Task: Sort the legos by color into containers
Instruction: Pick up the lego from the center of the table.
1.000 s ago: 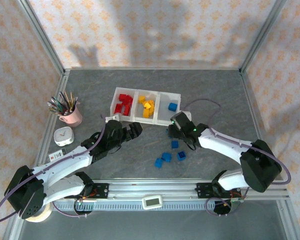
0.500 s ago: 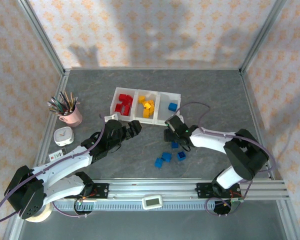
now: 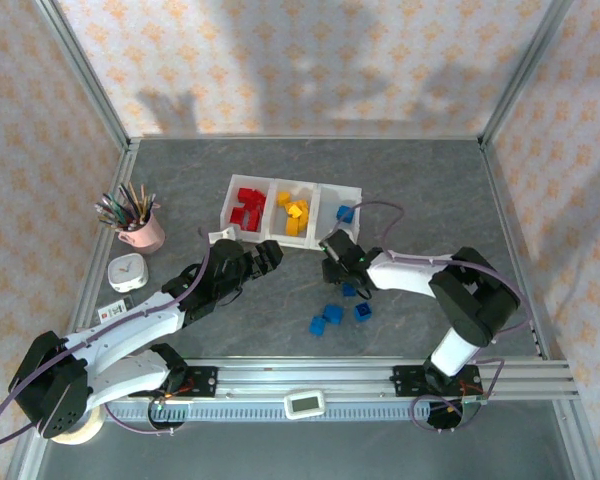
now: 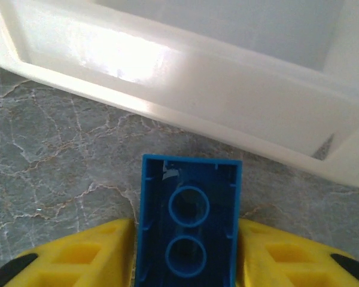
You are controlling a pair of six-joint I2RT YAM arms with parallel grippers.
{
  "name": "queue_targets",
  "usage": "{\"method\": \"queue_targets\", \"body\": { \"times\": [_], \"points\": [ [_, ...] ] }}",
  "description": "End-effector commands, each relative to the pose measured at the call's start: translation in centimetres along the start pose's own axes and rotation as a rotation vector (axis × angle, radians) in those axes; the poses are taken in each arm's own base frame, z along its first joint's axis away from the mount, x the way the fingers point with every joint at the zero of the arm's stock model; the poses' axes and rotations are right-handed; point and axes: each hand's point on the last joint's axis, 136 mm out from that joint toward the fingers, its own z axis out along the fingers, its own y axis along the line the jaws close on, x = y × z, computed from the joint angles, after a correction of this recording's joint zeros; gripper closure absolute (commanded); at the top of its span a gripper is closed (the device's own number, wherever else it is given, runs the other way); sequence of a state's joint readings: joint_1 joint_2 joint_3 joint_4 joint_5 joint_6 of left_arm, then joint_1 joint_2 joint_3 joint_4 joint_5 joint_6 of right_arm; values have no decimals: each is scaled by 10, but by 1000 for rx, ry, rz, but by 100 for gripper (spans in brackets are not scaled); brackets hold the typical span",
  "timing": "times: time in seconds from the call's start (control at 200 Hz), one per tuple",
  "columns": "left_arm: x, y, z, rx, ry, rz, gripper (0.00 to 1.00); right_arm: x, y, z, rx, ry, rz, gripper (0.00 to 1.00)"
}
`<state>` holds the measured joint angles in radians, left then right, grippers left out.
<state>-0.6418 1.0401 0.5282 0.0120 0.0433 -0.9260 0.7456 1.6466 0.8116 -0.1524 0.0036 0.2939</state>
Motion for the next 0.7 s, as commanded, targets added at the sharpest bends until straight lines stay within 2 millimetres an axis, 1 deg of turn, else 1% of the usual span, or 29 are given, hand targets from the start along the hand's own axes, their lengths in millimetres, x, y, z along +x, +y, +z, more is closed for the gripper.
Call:
{"method": "queue_targets", "body": {
  "times": [0.0,0.125,0.185,0.25,0.425,0.536,0.591,0.696],
  "points": [
    [-5,-2,-3,-2,-27,8,1,-8,2,0,19,-22,-16,60],
    [-5,-3,-3,-1,-27,8,1,-10,1,-2,21,-26,-17,69],
    [-7,-7,-3,7,-25,8,1,-11,4,-7,8,-27,-19,72],
    [-10,-14,-5,20,-24,16,1,-15,6,-16,-20,-49,-14,73],
    [-18,-21,-9,14,-40,48,1,-29,16,-47,-97,-98,-19,75],
    [-27,-28,-11,3,-54,85,1,-50,22,-70,-127,-142,-2,75],
    [-32,-32,-11,-1,-62,102,1,-65,20,-80,-123,-173,25,75],
    [-42,-41,-10,-6,-79,129,1,-93,11,-86,-78,-211,71,75]
  ]
}}
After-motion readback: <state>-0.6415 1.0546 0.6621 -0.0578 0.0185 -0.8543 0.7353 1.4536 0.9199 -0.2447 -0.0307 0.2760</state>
